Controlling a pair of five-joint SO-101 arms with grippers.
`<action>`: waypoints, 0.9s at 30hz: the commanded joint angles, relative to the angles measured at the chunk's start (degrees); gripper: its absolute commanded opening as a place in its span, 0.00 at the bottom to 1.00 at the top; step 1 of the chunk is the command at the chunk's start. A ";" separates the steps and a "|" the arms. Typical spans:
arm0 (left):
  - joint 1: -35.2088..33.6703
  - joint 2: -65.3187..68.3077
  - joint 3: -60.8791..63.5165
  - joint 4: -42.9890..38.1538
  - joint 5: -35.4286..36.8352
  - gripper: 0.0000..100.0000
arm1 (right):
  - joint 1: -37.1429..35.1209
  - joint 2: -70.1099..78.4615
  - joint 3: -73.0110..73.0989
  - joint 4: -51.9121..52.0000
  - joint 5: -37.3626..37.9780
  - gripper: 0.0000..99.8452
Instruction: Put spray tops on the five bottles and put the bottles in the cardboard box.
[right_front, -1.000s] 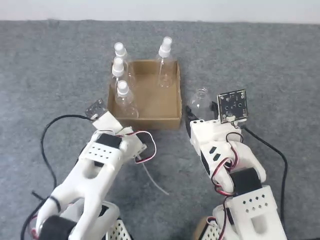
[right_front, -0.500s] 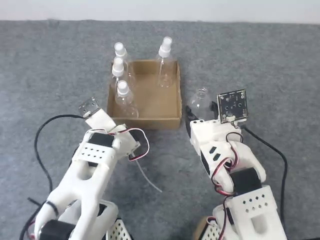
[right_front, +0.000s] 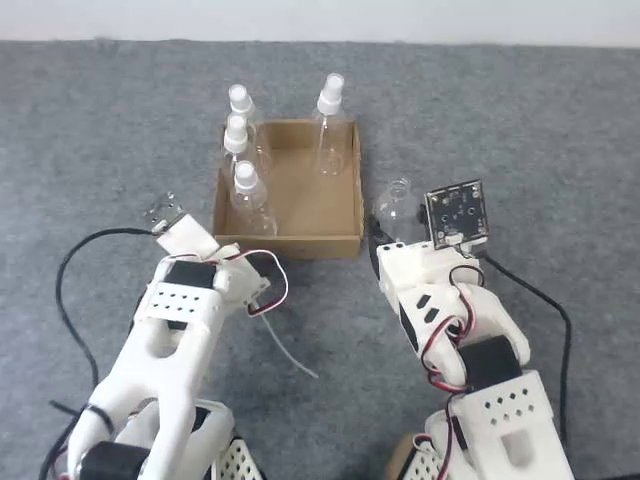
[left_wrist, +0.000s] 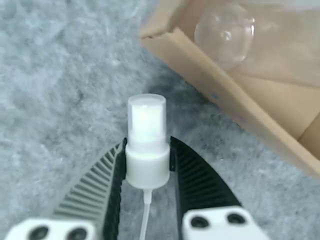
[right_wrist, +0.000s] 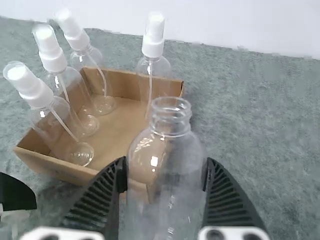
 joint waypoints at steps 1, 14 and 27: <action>-0.62 -6.51 -2.95 2.11 -0.35 0.01 | -2.07 -1.71 -0.53 -0.84 1.41 0.08; -0.70 -30.24 7.60 -0.79 -0.35 0.01 | -2.77 -1.71 -0.35 -0.75 1.49 0.08; -5.01 -48.44 14.11 -0.79 -0.35 0.01 | -2.86 -1.80 0.09 -0.84 1.32 0.08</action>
